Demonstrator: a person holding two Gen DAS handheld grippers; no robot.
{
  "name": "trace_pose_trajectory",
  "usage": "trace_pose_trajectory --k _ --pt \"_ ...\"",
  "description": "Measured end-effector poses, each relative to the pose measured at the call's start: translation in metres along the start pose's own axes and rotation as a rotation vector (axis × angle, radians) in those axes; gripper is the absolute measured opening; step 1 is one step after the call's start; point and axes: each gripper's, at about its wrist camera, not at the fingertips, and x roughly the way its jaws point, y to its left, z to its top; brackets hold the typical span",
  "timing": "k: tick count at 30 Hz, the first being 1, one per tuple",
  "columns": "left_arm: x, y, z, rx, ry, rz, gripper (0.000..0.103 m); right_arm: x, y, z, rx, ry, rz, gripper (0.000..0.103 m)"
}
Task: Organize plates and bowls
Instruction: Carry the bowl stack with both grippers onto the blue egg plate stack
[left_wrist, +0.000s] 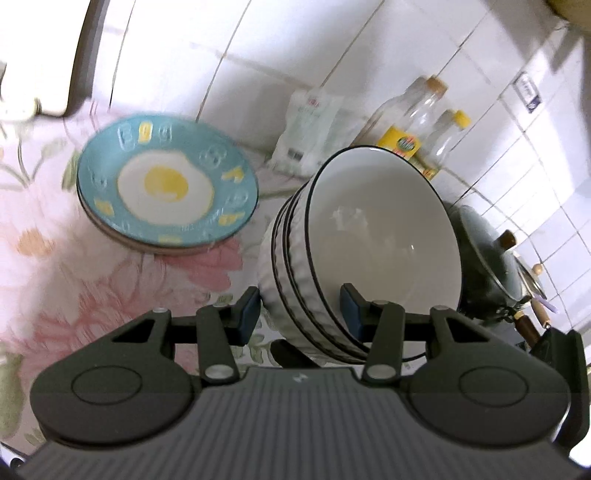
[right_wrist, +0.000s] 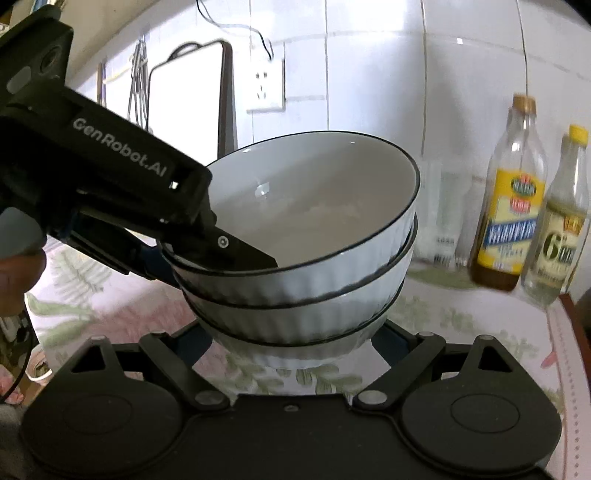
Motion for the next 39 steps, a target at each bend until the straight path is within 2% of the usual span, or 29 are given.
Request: trace_pose_trajectory --k 4,9,18,26,31,39 --pt "-0.018 -0.003 0.008 0.028 -0.037 0.014 0.045 0.0 0.008 0.016 -0.017 -0.023 0.004 0.095" --pt "-0.035 0.004 0.029 0.022 -0.044 0.031 0.045 0.006 0.02 0.035 -0.019 -0.045 0.018 0.095" --pt "-0.047 0.031 0.063 0.016 -0.096 0.062 0.045 0.044 0.033 0.074 -0.03 -0.053 0.05 0.095" --pt "-0.02 0.068 0.089 -0.016 -0.078 0.106 0.045 0.096 0.034 0.089 0.009 0.025 0.079 0.095" --pt "0.0 0.085 0.098 0.01 -0.064 0.146 0.045 0.13 0.033 0.086 0.054 0.065 0.098 0.095" --pt "0.034 0.115 0.097 -0.054 -0.026 0.129 0.045 0.162 0.034 0.072 0.048 0.12 0.064 0.095"
